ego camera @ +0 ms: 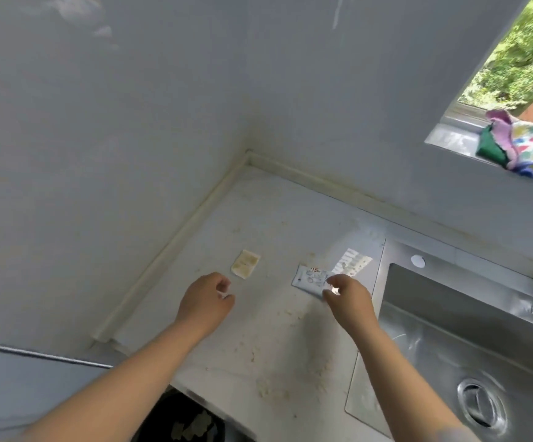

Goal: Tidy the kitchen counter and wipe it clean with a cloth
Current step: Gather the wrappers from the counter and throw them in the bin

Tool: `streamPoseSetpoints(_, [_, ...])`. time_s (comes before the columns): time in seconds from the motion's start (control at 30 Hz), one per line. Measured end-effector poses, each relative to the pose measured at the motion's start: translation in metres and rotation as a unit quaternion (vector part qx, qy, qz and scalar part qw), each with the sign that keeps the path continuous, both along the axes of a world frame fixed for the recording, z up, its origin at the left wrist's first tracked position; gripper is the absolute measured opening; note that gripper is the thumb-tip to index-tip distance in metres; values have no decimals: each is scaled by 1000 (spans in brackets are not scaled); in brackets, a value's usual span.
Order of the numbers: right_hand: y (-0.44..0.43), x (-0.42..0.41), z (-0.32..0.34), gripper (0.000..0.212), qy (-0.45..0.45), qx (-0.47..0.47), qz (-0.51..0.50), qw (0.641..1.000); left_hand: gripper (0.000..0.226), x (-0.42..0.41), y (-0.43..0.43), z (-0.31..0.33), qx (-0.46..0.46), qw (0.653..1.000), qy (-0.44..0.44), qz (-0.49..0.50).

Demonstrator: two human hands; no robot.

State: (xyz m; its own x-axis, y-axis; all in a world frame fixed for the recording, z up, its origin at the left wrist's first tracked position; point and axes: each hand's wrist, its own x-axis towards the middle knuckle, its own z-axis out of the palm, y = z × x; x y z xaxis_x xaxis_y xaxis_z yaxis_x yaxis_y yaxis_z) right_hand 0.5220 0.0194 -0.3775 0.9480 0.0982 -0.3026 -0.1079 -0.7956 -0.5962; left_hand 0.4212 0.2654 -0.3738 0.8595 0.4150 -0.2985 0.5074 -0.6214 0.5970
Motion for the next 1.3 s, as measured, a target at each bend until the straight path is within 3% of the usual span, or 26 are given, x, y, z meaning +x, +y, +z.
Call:
streamPoseSetpoints(0.4, [15, 51, -45, 42, -8, -135, 89, 987, 49, 90, -2, -22, 115, 989, 97, -5])
streamPoseSetpoints(0.7, [13, 53, -53, 37, 1, -106, 65, 992, 54, 111, -7, -41, 155, 977, 143, -13])
streamPoseSetpoints(0.87, [13, 37, -46, 9, -15, -40, 53, 998, 36, 108, -5, -49, 82, 988, 127, 22])
streamPoseSetpoints(1.07, [27, -15, -20, 15, -14, 48, -3, 999, 17, 74, -2, -43, -6, 996, 62, 67])
streamPoseSetpoints(1.3, [68, -110, -2, 12, 7, 110, -15, 994, 12, -33, 26, -32, -97, 990, 8, 100])
